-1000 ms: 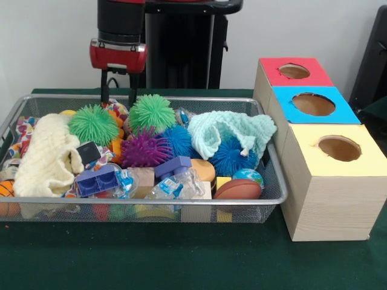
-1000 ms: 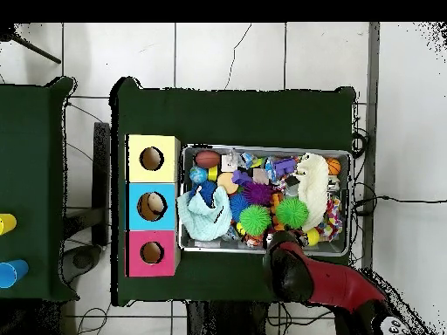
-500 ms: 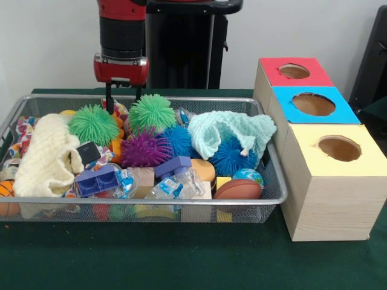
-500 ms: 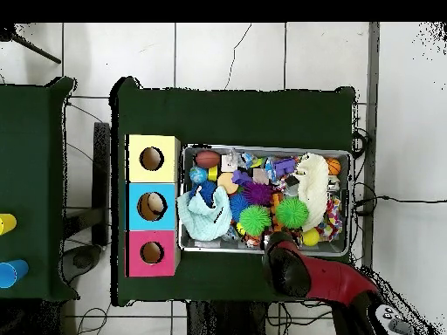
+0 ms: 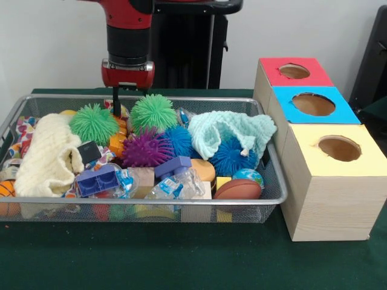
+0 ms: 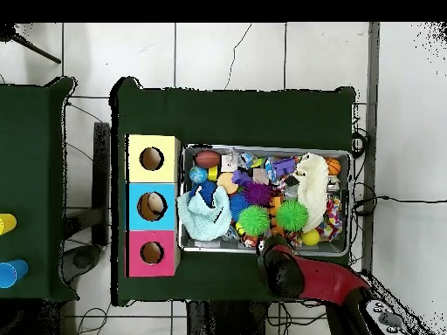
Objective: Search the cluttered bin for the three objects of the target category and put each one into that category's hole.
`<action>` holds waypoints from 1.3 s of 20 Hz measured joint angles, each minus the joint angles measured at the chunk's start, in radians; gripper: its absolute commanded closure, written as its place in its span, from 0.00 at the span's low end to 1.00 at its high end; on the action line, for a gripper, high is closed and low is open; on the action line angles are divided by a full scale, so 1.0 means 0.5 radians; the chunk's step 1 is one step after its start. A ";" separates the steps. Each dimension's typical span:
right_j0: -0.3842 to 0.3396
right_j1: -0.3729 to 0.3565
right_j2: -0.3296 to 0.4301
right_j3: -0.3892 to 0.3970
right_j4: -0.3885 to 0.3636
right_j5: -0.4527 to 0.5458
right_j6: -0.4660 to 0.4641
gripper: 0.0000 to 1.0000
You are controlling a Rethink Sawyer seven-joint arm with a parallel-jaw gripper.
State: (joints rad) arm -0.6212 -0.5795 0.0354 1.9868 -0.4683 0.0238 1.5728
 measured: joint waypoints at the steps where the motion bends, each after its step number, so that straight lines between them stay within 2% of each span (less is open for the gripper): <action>1: 0.007 -0.001 -0.007 -0.001 0.000 0.000 0.000 0.00; 18: 0.034 -0.030 -0.126 -0.005 -0.054 0.025 0.000 0.00; 26: 0.064 0.068 -0.208 -0.047 -0.073 0.004 0.000 0.00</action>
State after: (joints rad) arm -0.5890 -0.5456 -0.0685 1.9631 -0.5046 0.0259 1.5728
